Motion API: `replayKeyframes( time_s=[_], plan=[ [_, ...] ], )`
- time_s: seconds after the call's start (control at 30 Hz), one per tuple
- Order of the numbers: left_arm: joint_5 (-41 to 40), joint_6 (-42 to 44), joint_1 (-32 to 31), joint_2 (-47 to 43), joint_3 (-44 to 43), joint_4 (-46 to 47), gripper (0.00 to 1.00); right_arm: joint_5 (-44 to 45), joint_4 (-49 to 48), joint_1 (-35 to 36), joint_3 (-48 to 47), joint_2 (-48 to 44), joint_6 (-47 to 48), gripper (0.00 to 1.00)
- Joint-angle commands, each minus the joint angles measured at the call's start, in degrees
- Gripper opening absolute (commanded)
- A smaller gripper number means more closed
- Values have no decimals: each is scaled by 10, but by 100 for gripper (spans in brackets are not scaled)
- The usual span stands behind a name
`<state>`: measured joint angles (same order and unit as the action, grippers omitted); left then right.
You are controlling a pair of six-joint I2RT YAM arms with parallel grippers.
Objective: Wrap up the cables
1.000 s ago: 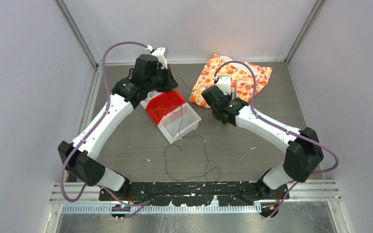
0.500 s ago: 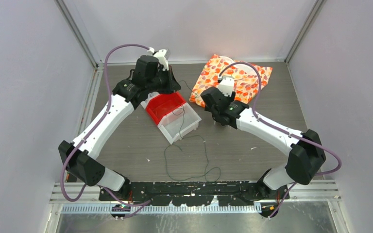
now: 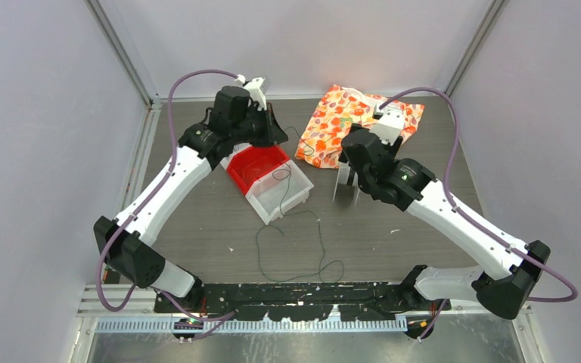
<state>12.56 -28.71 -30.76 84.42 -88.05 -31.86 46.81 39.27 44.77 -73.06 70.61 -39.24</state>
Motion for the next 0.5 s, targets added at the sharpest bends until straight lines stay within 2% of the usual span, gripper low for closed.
replayKeyframes(
  time_s=[0.0, 0.2, 0.37, 0.47],
  plan=[
    [22, -9, -9, 8, -7, 31, 1, 64, 100, -15, -17, 26, -19, 73],
    [36, -12, -16, 15, -13, 37, 1, -11, 130, -48, -11, 71, -47, 69],
    [38, -11, -21, 19, -20, 36, 1, -57, 103, -69, 13, 68, -53, 40],
    [49, -8, -24, 20, -25, 39, 0, -62, 98, -72, 14, 75, -50, 27]
  ],
)
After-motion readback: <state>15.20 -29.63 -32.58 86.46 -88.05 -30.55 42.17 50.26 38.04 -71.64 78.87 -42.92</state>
